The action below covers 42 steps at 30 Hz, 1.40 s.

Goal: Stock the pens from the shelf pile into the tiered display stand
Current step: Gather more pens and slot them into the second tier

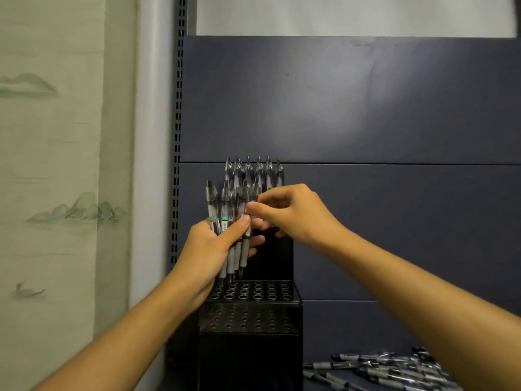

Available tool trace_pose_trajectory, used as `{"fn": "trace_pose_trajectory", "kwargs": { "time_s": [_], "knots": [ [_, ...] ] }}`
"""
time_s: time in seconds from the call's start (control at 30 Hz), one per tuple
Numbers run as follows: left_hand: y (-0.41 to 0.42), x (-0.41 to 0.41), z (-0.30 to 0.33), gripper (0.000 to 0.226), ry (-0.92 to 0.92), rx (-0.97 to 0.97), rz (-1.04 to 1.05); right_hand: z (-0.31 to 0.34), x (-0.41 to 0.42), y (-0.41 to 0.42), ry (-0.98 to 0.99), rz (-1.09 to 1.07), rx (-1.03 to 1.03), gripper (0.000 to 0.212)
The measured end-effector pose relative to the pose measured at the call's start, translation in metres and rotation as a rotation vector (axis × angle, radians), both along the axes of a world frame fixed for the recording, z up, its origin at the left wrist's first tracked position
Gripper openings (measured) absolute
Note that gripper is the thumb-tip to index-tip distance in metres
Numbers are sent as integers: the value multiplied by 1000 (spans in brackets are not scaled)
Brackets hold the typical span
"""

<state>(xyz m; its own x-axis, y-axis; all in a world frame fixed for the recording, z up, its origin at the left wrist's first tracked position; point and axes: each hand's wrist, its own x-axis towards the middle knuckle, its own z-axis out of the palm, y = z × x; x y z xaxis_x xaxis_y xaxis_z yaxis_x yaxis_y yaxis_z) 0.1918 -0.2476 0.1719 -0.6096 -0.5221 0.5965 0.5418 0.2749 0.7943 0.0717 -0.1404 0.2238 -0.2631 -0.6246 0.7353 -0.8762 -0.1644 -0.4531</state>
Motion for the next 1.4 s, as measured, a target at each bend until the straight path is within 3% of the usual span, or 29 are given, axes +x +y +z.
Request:
{"fn": "trace_pose_trajectory", "kwargs": {
  "time_s": [0.17,0.27,0.5,0.97,1.23,1.4],
  "knots": [
    [-9,3,-4,27,-40,7,-4,20,-4,2,-139,40,-99,12],
    [-16,8,-6,24,-50,17,19,43,-13,5,-178,17,-183,18],
    [-25,21,-7,24,-55,-39,65,77,-35,10,-57,-151,-226,28],
    [-29,21,-15,25,-56,-38,92,72,-52,3,-35,-219,-247,30],
    [-29,20,-15,25,-36,-24,87,60,-55,-4,-28,-202,-156,39],
    [-29,20,-14,24,-32,-39,82,55,-56,-11,-49,-213,-76,31]
  ]
}}
